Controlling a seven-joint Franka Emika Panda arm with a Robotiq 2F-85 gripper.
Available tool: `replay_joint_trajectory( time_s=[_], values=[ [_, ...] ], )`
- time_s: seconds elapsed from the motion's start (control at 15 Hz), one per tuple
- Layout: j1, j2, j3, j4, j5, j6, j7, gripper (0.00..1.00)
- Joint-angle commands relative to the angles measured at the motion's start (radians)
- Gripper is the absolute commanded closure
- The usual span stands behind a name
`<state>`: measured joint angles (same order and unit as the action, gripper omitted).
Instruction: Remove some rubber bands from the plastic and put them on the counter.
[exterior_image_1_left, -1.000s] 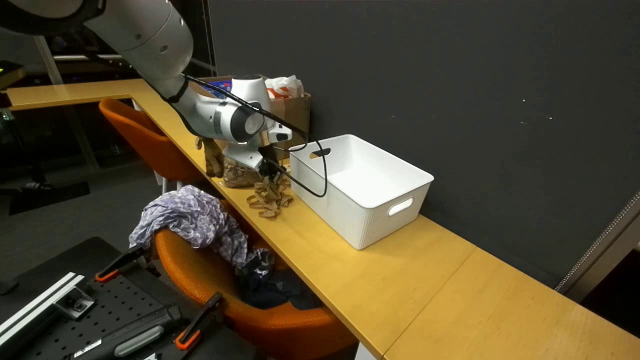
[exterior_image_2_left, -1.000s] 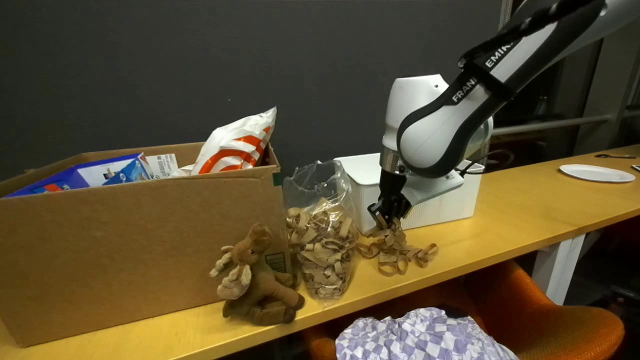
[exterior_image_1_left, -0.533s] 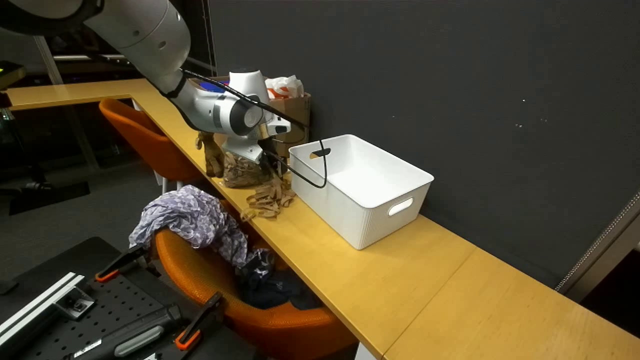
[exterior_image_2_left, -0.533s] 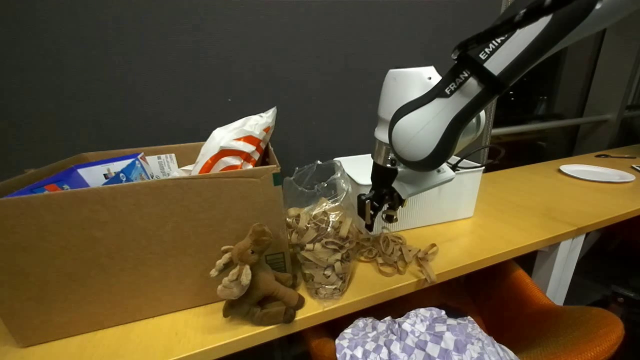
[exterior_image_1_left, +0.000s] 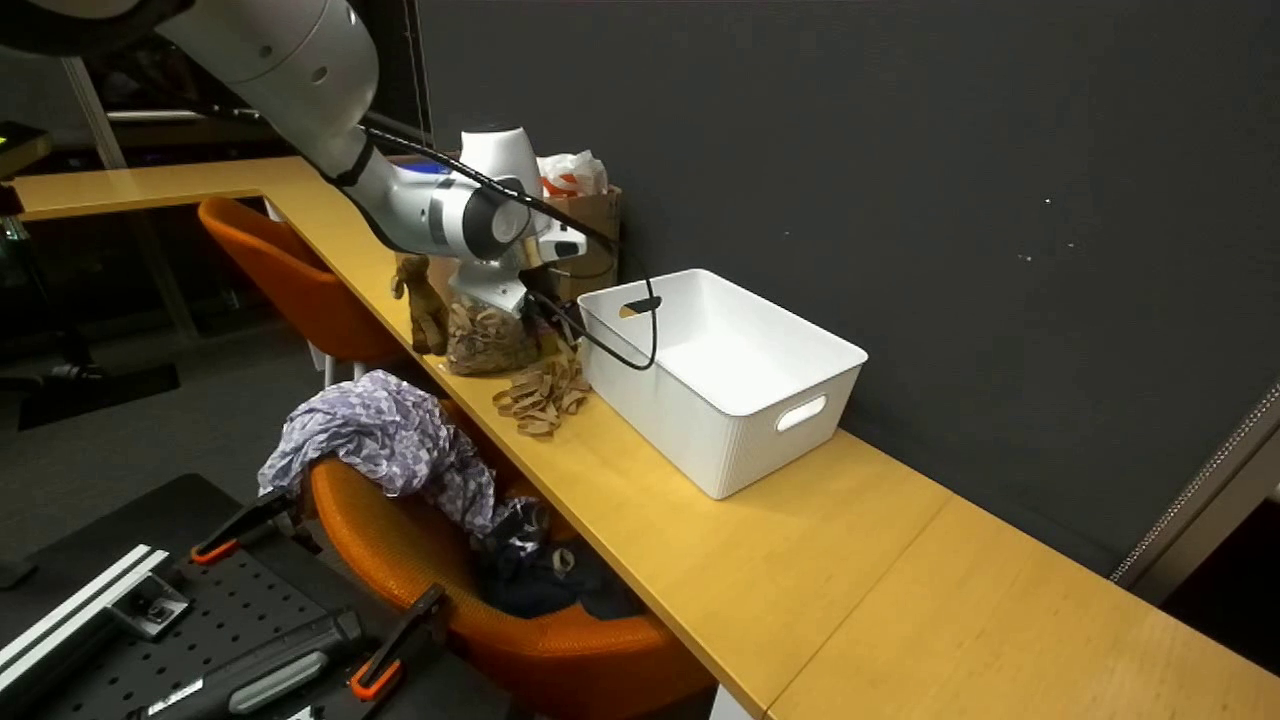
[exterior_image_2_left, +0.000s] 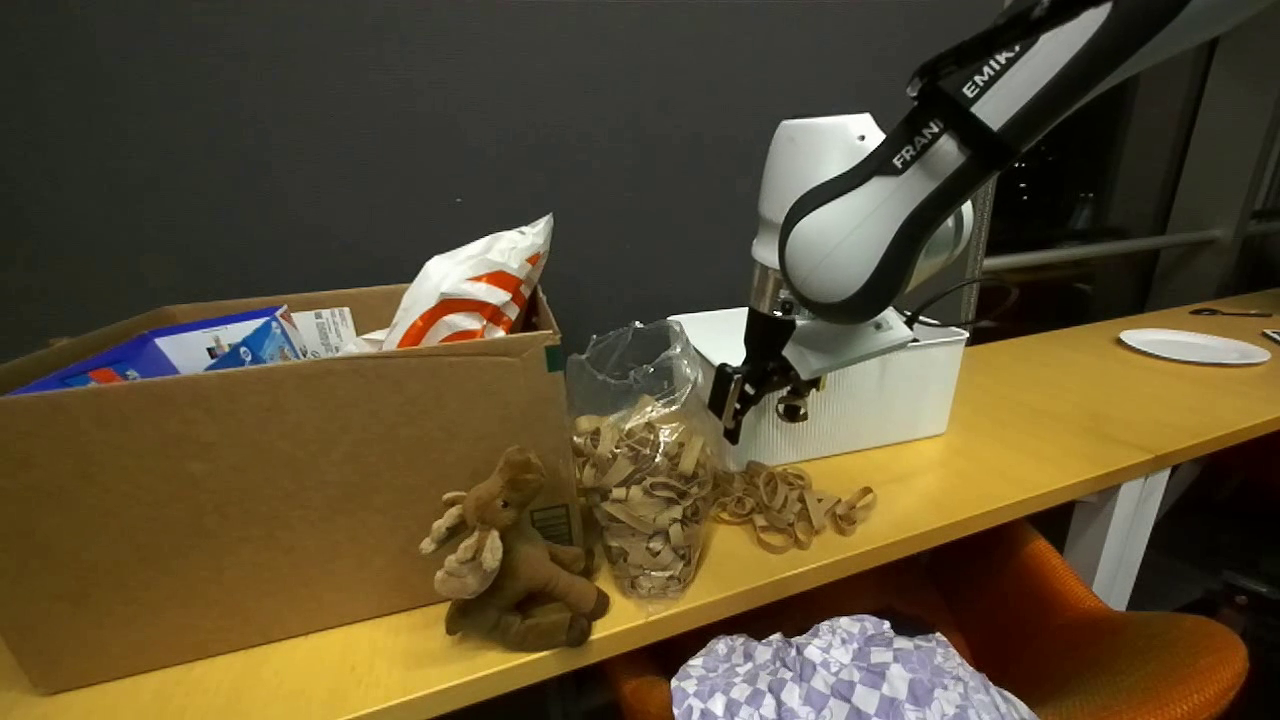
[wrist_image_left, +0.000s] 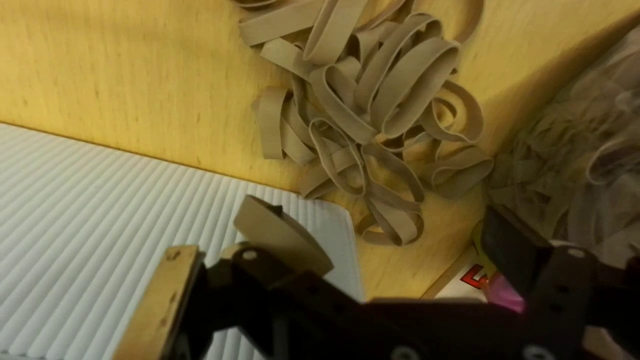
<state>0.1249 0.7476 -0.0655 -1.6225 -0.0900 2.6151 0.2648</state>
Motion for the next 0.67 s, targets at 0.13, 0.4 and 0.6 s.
replay_joint_trajectory(
  time_s=[0.13,0.4,0.6],
  values=[
    [0.032,-0.082,-0.021,-0.074,0.020,-0.060,0.080,0.00],
    [0.045,-0.126,-0.022,-0.123,0.013,-0.095,0.125,0.35],
    [0.049,-0.146,-0.023,-0.145,0.008,-0.112,0.146,0.58]
  ],
)
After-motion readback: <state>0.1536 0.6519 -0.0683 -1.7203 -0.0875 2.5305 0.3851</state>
